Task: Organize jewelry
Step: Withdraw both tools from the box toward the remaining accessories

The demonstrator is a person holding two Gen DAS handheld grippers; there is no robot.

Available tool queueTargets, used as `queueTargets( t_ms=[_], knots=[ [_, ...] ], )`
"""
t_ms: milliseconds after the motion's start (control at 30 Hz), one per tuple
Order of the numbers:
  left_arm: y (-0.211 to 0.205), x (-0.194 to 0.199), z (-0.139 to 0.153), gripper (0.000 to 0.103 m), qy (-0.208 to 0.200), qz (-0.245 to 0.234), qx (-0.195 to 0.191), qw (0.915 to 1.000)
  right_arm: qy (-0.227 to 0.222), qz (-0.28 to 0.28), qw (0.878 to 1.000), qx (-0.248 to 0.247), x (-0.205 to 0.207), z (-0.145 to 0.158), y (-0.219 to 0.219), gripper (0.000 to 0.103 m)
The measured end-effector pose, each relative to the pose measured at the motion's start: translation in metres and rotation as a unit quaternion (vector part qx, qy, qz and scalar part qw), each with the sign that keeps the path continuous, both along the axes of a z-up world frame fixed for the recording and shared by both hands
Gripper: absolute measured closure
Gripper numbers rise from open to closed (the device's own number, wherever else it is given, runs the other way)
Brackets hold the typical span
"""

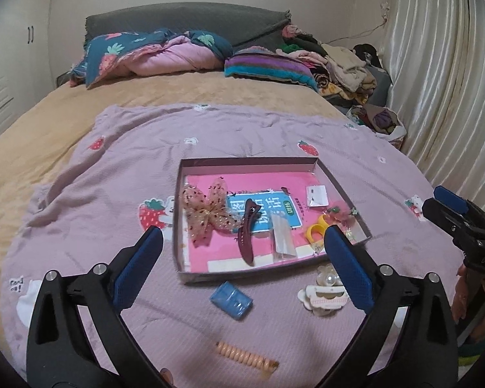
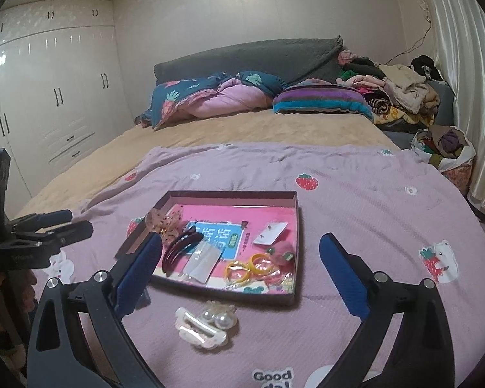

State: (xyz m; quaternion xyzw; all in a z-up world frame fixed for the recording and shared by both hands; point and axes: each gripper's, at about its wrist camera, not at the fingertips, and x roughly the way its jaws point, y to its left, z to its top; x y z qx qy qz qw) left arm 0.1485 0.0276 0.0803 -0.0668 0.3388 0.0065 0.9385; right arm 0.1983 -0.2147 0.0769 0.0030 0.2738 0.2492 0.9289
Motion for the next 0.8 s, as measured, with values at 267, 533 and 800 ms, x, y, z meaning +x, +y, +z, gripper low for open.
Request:
queueTargets(
  t_ms=[267,533,800],
  knots=[
    [0.011,-0.024,-0.004,0.010,0.000,0.009,0.003,1.0000,-0.003,0.001,1.000,-0.012,-0.020,0.000,0.007,0.006],
    [0.014,-0.044,-0.010,0.010,0.003,0.005,0.010,0.9999,-0.008,0.010,1.000,-0.021,-0.039,0.004,0.015,0.006],
    [0.013,-0.058,-0.017,0.010,0.009,-0.002,0.020,0.9998,-0.005,0.017,1.000,-0.026,-0.051,0.003,0.020,0.005]
  ],
)
